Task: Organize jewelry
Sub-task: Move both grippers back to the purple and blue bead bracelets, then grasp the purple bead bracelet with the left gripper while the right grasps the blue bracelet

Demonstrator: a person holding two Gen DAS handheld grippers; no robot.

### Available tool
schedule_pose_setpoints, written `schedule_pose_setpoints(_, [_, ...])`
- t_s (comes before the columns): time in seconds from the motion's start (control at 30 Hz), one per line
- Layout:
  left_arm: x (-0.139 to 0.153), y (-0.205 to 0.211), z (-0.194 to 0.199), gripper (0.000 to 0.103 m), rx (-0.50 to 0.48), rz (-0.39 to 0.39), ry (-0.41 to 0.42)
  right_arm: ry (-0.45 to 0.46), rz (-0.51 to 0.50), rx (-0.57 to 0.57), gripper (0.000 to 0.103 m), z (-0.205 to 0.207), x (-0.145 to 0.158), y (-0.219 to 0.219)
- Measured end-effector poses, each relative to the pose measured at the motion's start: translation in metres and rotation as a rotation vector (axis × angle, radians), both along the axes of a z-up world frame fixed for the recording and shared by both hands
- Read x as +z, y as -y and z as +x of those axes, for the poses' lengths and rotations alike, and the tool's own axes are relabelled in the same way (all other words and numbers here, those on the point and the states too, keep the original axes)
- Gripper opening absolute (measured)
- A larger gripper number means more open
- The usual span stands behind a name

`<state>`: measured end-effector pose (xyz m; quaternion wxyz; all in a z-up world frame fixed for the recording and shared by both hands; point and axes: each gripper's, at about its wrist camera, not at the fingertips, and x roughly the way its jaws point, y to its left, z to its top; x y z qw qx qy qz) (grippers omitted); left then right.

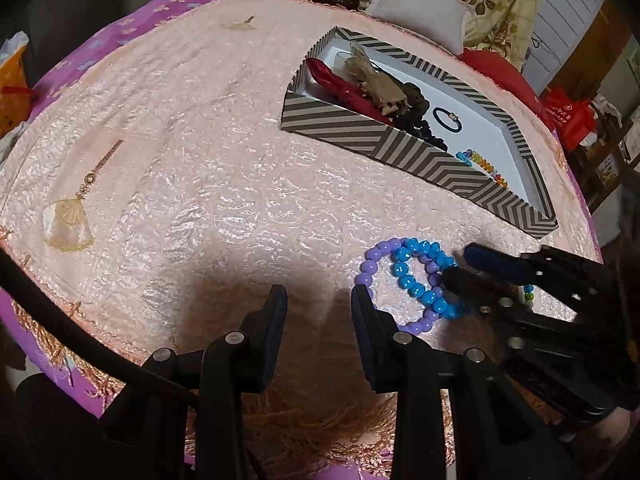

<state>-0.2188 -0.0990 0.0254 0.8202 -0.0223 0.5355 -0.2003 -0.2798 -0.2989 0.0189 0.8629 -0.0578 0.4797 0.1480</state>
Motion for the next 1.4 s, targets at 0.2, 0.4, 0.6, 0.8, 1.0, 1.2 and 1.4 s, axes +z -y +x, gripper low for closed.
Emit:
schedule_pose_setpoints(0.2, [-0.002, 0.010, 0.001, 0.035, -0.011, -0.013, -0.004, 0.023, -0.003, -0.019, 0.015, 0.002, -0.003, 0.009])
schedule_pose_setpoints(0.4, [-0.003, 0.022, -0.001, 0.039, -0.033, -0.001, 0.007, 0.005, 0.017, -0.082, 0.008, 0.003, -0.003, 0.031])
schedule_pose_setpoints(0.6, [-0.003, 0.030, -0.002, 0.040, -0.045, 0.046, 0.031, -0.017, 0.007, -0.041, 0.013, 0.002, -0.007, 0.023])
schedule_pose_setpoints(0.8, [-0.004, 0.036, -0.001, 0.040, -0.050, 0.071, 0.050, 0.015, -0.015, -0.057, 0.014, 0.002, -0.008, 0.018])
schedule_pose_setpoints(1.0, [-0.005, 0.032, 0.002, 0.011, -0.086, 0.008, 0.040, 0.067, -0.012, -0.079, 0.008, -0.006, 0.007, 0.020])
schedule_pose_setpoints(1.2, [0.016, 0.037, -0.007, 0.011, -0.124, -0.011, 0.093, 0.145, 0.002, -0.090, 0.008, -0.014, 0.042, 0.025])
schedule_pose_setpoints(1.4, [0.039, 0.041, -0.009, 0.011, -0.138, -0.022, 0.136, 0.208, 0.003, -0.098, 0.008, -0.020, 0.069, 0.028])
